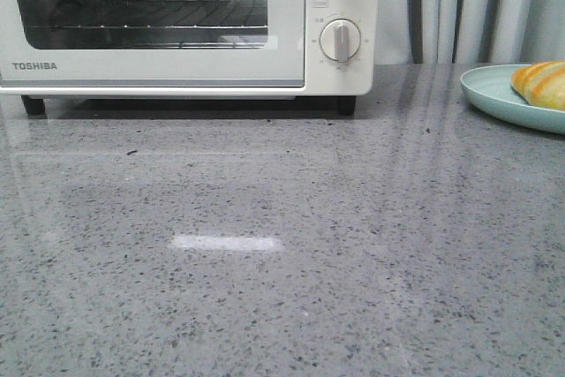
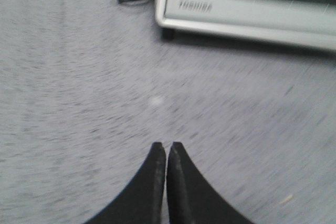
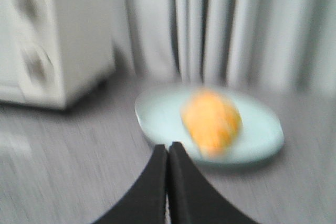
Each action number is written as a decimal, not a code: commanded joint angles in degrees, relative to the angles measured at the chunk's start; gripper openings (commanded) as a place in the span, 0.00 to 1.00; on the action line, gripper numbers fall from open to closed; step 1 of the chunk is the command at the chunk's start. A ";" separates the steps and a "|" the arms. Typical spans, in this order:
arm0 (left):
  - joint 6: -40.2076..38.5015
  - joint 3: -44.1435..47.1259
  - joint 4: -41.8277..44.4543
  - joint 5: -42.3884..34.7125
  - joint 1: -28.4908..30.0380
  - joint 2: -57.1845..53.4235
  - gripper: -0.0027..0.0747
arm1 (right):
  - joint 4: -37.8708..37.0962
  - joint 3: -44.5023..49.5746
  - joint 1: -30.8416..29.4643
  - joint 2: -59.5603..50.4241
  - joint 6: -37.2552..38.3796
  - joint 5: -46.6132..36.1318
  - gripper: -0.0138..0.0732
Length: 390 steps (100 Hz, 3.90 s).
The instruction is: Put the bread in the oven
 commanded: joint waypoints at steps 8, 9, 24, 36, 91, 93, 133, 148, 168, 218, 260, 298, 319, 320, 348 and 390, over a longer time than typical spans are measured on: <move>-0.70 1.29 -29.33 -10.37 0.09 -1.62 0.01 | 8.35 0.70 -0.25 -0.70 0.84 -21.13 0.09; -0.70 1.29 -30.90 -10.47 0.09 -1.62 0.01 | 9.42 0.59 -0.25 -0.70 0.84 -21.27 0.09; -0.70 1.29 -36.50 -10.98 0.09 -1.62 0.01 | 26.89 0.37 -0.25 -0.70 2.28 -10.19 0.09; -0.70 1.08 -43.89 -10.92 0.09 -1.62 0.01 | 38.35 -0.23 -0.25 -0.70 2.28 -6.72 0.09; 37.49 -33.74 -40.14 4.55 -0.79 30.89 0.01 | 14.26 -26.54 0.53 18.28 2.06 18.23 0.09; 38.07 -35.50 -40.28 5.13 -0.79 33.12 0.01 | 14.26 -26.68 0.53 18.90 2.06 17.81 0.09; 46.14 -57.67 -41.21 -0.34 -12.32 60.74 0.01 | 14.26 -26.68 0.53 19.67 2.06 17.72 0.09; 46.14 -61.94 -41.21 -2.16 -13.36 67.54 0.01 | 14.26 -26.68 0.53 19.67 2.06 17.72 0.09; 46.14 -63.48 -41.21 -1.58 -13.36 73.12 0.01 | 14.26 -26.49 0.53 19.67 2.06 17.81 0.09; 46.04 -56.45 -40.29 5.74 -13.36 70.44 0.01 | 14.26 -26.49 0.53 19.67 2.06 18.13 0.09; 45.92 -40.60 -40.65 6.99 -13.36 55.98 0.01 | 14.26 -26.49 0.53 19.67 2.06 18.13 0.09; 45.92 -32.75 -41.35 6.94 -13.36 51.17 0.01 | 14.26 -26.64 0.53 19.91 2.06 18.53 0.09; 45.92 -32.75 -41.62 9.68 -13.36 42.00 0.01 | 10.98 -35.80 0.53 29.12 2.06 30.04 0.17; 45.92 -32.75 -41.62 9.86 -13.36 41.68 0.01 | 10.80 -36.23 0.53 30.16 2.06 30.70 0.18; 45.92 -32.75 -40.99 15.85 -13.36 31.19 0.01 | 3.98 -53.20 0.31 54.34 2.06 39.87 0.60; 45.92 -32.75 -40.32 17.40 -13.36 24.79 0.01 | 4.87 -61.89 -8.44 82.84 2.06 32.52 0.60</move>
